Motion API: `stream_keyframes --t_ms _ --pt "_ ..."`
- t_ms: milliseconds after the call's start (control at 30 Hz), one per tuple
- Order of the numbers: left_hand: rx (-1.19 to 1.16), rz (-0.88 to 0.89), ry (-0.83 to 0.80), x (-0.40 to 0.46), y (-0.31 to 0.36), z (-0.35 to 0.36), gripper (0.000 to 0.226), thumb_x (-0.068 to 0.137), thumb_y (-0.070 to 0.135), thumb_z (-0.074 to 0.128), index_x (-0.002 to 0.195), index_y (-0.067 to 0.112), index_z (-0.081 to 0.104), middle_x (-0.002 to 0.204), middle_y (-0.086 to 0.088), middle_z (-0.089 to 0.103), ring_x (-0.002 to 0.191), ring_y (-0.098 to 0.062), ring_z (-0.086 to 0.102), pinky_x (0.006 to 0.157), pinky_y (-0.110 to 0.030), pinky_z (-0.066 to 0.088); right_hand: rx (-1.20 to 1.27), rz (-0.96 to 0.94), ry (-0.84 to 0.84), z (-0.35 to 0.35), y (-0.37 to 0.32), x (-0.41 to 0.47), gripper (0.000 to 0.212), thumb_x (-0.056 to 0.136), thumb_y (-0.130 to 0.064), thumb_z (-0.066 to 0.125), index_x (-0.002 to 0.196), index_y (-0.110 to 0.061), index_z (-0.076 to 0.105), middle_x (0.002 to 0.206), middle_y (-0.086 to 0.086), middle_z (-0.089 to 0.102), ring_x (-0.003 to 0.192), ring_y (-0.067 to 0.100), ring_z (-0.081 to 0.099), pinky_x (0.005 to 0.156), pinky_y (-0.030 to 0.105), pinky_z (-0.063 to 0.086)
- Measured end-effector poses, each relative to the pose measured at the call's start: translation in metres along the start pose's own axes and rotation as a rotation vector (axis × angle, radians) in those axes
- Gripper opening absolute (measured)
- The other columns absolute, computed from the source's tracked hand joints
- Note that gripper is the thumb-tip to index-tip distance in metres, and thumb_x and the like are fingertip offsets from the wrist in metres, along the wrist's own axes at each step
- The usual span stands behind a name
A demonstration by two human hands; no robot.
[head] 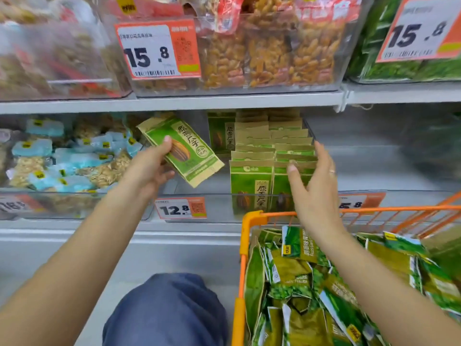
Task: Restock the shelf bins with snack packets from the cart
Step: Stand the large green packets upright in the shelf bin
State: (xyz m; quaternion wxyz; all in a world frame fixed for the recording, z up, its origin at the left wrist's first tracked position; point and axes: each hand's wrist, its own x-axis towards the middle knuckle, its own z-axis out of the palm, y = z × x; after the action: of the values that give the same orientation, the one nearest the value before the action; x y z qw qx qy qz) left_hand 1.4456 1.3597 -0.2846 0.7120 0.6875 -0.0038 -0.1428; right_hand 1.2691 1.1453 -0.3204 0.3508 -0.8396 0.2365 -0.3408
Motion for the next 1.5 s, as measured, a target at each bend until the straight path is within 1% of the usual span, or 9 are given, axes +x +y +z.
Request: stream_keyframes --t_ms 200,300,533,800,1033,1133,1267,1367,1500 --pt "0.207 -0.028 -0.013 0.077 -0.017 0.046 0.010 0.093 0.007 0.059 0.100 0.013 0.060 0.103 -0.008 0.067 0.094 -0.019 0.063 0.076 -0.032 0.052 -0.002 -0.095 0.012 0.007 0.025 -0.010 0.082 0.094 -0.022 0.055 0.151 -0.023 -0.003 0.157 0.000 0.023 0.138 0.002 0.021 0.109 0.020 0.019" --pt "0.314 0.016 0.050 0.106 -0.023 0.072 0.041 0.088 0.018 0.069 0.125 0.004 0.056 0.123 -0.012 0.063 0.112 -0.027 0.061 0.093 -0.041 0.051 -0.014 -0.095 0.019 0.009 0.027 -0.008 0.080 0.094 -0.023 0.054 0.152 -0.023 -0.001 0.156 -0.001 0.025 0.139 0.004 0.022 0.106 0.013 0.016" --pt "0.651 0.272 0.295 0.125 -0.035 0.101 0.039 0.087 0.013 0.066 0.123 0.007 0.054 0.123 -0.012 0.063 0.117 -0.030 0.057 0.089 -0.032 0.045 -0.035 -0.116 0.004 0.010 0.031 -0.006 0.074 0.095 -0.027 0.050 0.152 -0.025 0.003 0.156 -0.002 0.024 0.140 0.005 0.020 0.105 0.006 0.015" --pt "0.839 0.238 0.086 0.136 -0.055 0.096 0.038 0.095 0.019 0.055 0.130 0.010 0.043 0.120 -0.016 0.060 0.109 -0.035 0.059 0.090 -0.041 0.049 -0.041 -0.130 0.018 0.009 0.033 -0.007 0.073 0.090 -0.029 0.047 0.153 -0.018 0.010 0.155 0.001 0.027 0.138 0.002 0.022 0.105 0.008 0.016" --pt "0.654 0.147 0.190 0.122 -0.038 0.099 0.068 0.096 0.015 0.048 0.153 0.011 0.012 0.144 -0.017 0.045 0.127 -0.035 0.048 0.102 -0.040 0.042 -0.009 -0.103 0.003 0.008 0.031 -0.006 0.072 0.091 -0.027 0.048 0.152 -0.019 0.012 0.154 -0.002 0.027 0.137 0.004 0.024 0.107 0.016 0.022" --pt "0.411 0.229 0.274 0.098 -0.014 0.085 0.055 0.093 0.013 0.046 0.146 0.009 0.031 0.139 -0.015 0.048 0.124 -0.033 0.049 0.102 -0.037 0.041 0.109 -0.053 -0.041 -0.002 0.021 -0.006 0.072 0.095 -0.023 0.054 0.152 -0.025 0.010 0.152 -0.012 0.025 0.133 -0.007 0.021 0.109 0.020 0.023" --pt "0.313 0.506 0.144 0.023 -0.013 0.068 0.045 0.083 0.006 0.053 0.127 0.016 0.050 0.119 0.001 0.056 0.113 -0.015 0.052 0.099 -0.029 0.042 0.274 0.020 0.023 -0.036 -0.004 0.010 0.057 0.096 -0.022 0.054 0.147 -0.026 0.028 0.147 -0.010 0.035 0.134 -0.001 0.031 0.107 0.017 0.024" --pt "0.271 0.791 -0.019 -0.046 -0.021 0.076 0.040 0.081 0.000 0.049 0.113 0.023 0.055 0.110 0.004 0.061 0.110 -0.011 0.057 0.098 -0.028 0.045 0.354 0.073 -0.061 -0.084 -0.014 0.014 0.036 0.097 -0.025 0.054 0.132 -0.025 0.048 0.125 -0.009 0.054 0.107 -0.012 0.051 0.094 0.009 0.038" --pt "0.375 0.868 -0.322 -0.106 -0.034 0.111 0.032 0.086 0.008 0.050 0.106 0.031 0.059 0.105 0.015 0.063 0.104 -0.006 0.058 0.091 -0.024 0.044 -0.152 0.087 -0.337 -0.159 0.006 -0.019 0.030 0.092 -0.041 0.054 0.121 -0.034 0.055 0.112 -0.012 0.064 0.098 -0.001 0.061 0.085 0.023 0.049"
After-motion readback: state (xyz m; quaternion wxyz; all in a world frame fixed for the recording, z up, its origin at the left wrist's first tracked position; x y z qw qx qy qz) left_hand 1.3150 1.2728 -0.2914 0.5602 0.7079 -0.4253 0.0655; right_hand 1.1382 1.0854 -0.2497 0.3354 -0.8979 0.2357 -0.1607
